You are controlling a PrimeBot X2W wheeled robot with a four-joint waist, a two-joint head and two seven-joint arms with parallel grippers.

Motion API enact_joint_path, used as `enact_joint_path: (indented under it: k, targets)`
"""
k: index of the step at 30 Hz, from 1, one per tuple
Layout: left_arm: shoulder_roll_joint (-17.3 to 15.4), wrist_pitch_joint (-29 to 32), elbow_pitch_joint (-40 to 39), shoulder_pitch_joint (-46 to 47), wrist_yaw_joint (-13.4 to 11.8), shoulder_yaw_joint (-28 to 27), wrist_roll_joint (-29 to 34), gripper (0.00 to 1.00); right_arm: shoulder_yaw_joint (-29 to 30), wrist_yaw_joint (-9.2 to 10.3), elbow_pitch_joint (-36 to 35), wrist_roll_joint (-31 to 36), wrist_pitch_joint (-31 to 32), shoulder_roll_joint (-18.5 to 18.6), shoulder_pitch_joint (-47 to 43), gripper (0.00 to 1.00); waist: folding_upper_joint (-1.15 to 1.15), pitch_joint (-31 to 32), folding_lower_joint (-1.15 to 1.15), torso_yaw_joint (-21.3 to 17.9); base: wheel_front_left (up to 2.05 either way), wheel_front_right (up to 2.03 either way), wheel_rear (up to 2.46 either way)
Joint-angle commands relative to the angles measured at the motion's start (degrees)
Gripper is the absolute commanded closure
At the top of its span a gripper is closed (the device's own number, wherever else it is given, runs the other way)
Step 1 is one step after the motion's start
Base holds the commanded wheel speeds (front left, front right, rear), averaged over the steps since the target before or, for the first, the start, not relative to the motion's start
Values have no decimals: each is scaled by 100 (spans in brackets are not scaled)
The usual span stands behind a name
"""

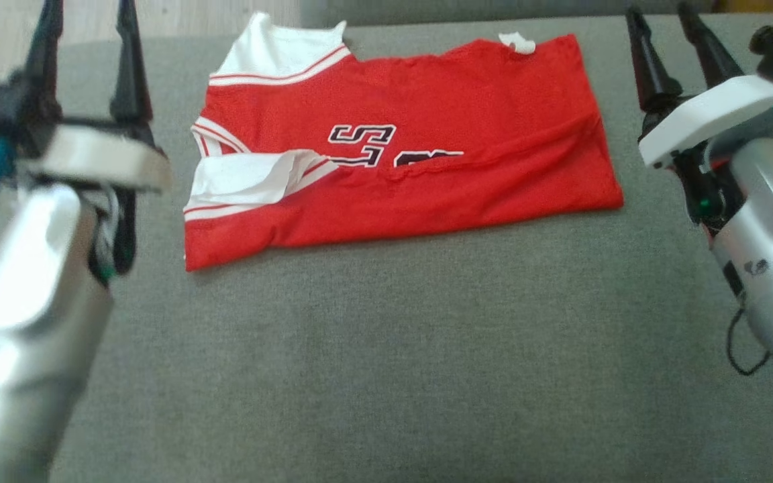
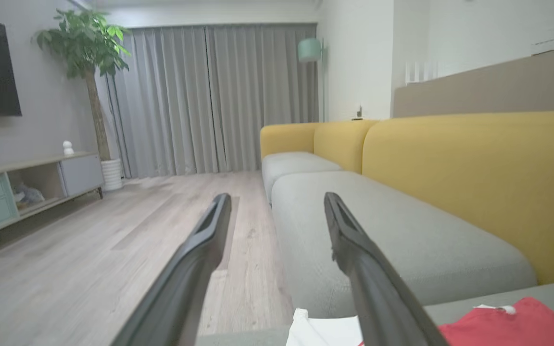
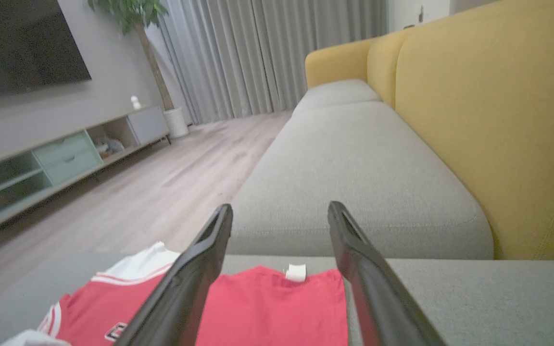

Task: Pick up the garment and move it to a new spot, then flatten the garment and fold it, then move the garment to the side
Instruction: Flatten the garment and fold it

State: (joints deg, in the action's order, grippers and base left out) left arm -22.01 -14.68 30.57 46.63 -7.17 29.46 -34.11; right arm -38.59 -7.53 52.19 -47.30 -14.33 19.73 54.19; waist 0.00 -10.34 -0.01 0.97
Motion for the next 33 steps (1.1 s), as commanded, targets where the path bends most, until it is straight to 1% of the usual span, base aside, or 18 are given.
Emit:
enact_joint_path:
  k: [1, 2, 5, 7, 10, 13, 15, 16, 18, 20, 23, 25, 28, 33]
  targets:
    - [-175, -29, -545, -261, -170, -396, 259, 0, 459, 4, -397, 351, -61, -102, -176, 0, 0, 155, 1, -27, 0, 0, 0]
    - [-175, -29, -545, -261, -170, -396, 259, 0, 459, 4, -397, 351, -61, -102, -176, 0, 0, 155, 1, -27, 0, 0, 0]
    - [-58, -30, -1322, -1083, -382, -742, 632, 0, 1430, 4, -1081, 1213, -64, -384, -797, 0, 0, 303, 1, -45, 0, 0, 0]
    - [95, -30, -1738, -1635, -471, -951, 777, 0, 2059, 4, -1550, 1823, -65, -685, -1376, 0, 0, 381, 1, -39, 0, 0, 0]
    - [296, -30, -2180, -2364, -545, -1218, 991, 0, 2734, 4, -2269, 2714, -65, -1213, -2301, 0, 0, 429, 1, -5, 0, 0, 0]
    - [522, -31, -2442, -2979, -544, -1428, 1167, 0, 3234, 4, -2897, 3194, -66, -1552, -3130, 0, 0, 461, 1, 58, 0, 0, 0]
    - [628, -31, -2511, -3323, -497, -1495, 1331, 0, 3470, 4, -3251, 3339, -66, -1645, -3585, 0, 0, 478, 1, 90, 0, 0, 0]
    - [748, -31, -2472, -3589, -416, -1521, 1442, 0, 3624, 4, -3551, 3345, -66, -1676, -3977, 0, 0, 498, 1, 139, 0, 0, 0]
    - [830, -31, -2377, -3728, -298, -1524, 1541, 0, 3640, 4, -3764, 3086, -66, -1680, -4283, 0, 0, 494, 1, 179, 0, 0, 0]
    - [895, -31, -2285, -3746, -212, -1583, 1616, 0, 3615, 4, -3900, 2965, -66, -1682, -4458, 0, 0, 464, 1, 193, 0, 0, 0]
    - [970, -31, -2108, -3631, -74, -1677, 1674, 0, 3529, 4, -4018, 2960, -66, -1683, -4517, 0, 0, 369, 1, 194, 0, 0, 0]
    - [1059, -31, -1939, -3474, 46, -1771, 1574, 0, 3475, 4, -4073, 2992, -66, -1683, -4472, 0, 0, 265, 1, 186, 0, 0, 0]
    - [1049, 1, -1430, -3211, 187, -1760, 1548, 0, 3425, 4, -4146, 3012, -66, -1684, -4363, 0, 0, 106, 1, 151, 0, 0, 0]
    - [1016, 366, -509, -2659, 423, -1660, 1448, 0, 3362, 4, -4204, 3023, -66, -1684, -4242, 0, 0, -199, 1, 55, 0, 0, 0]
